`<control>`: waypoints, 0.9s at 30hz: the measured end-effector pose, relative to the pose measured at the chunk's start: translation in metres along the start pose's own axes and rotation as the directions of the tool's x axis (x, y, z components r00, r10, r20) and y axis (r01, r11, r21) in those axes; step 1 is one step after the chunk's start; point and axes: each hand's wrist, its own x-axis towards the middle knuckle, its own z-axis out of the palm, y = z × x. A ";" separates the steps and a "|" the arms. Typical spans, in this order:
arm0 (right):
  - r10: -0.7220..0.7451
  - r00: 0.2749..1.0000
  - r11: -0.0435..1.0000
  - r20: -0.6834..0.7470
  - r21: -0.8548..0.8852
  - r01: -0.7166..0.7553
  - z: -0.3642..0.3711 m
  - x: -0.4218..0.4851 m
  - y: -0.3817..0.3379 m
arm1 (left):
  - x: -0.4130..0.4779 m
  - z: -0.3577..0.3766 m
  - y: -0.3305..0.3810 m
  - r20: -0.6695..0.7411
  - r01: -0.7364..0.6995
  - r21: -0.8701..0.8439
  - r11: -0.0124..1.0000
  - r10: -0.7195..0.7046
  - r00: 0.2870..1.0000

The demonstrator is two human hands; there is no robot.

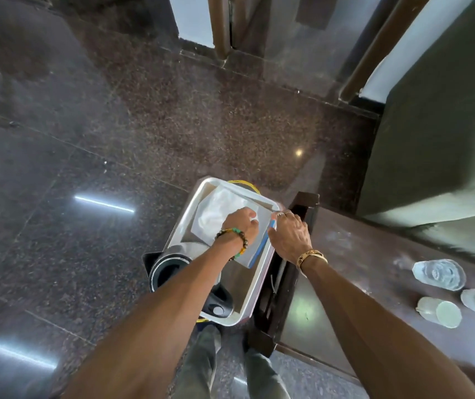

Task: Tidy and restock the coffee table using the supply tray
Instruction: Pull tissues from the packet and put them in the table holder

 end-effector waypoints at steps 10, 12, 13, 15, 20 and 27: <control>-0.033 0.999 0.987 0.025 -0.160 0.037 0.037 0.069 0.008 | 0.068 0.019 -0.016 0.102 0.058 0.101 0.993 -0.068 0.992; -0.031 0.999 0.977 0.007 -0.210 0.032 0.042 0.074 0.008 | 0.073 0.022 -0.020 0.111 0.072 0.107 0.992 -0.083 0.990; -0.033 0.999 0.970 -0.009 -0.240 0.030 0.044 0.076 0.008 | 0.074 0.023 -0.021 0.116 0.074 0.113 0.991 -0.087 0.989; -0.036 0.999 0.958 -0.039 -0.286 0.023 0.047 0.079 0.007 | 0.076 0.025 -0.024 0.123 0.071 0.124 0.990 -0.086 0.989; 0.009 0.999 0.943 -0.051 -0.333 -0.026 0.051 0.084 0.005 | 0.079 0.024 -0.031 0.112 0.073 0.100 0.992 -0.084 0.990; 0.110 0.994 0.986 -0.024 -0.122 -0.112 0.036 0.075 -0.004 | 0.070 0.017 -0.028 0.117 0.047 0.081 0.996 -0.056 0.992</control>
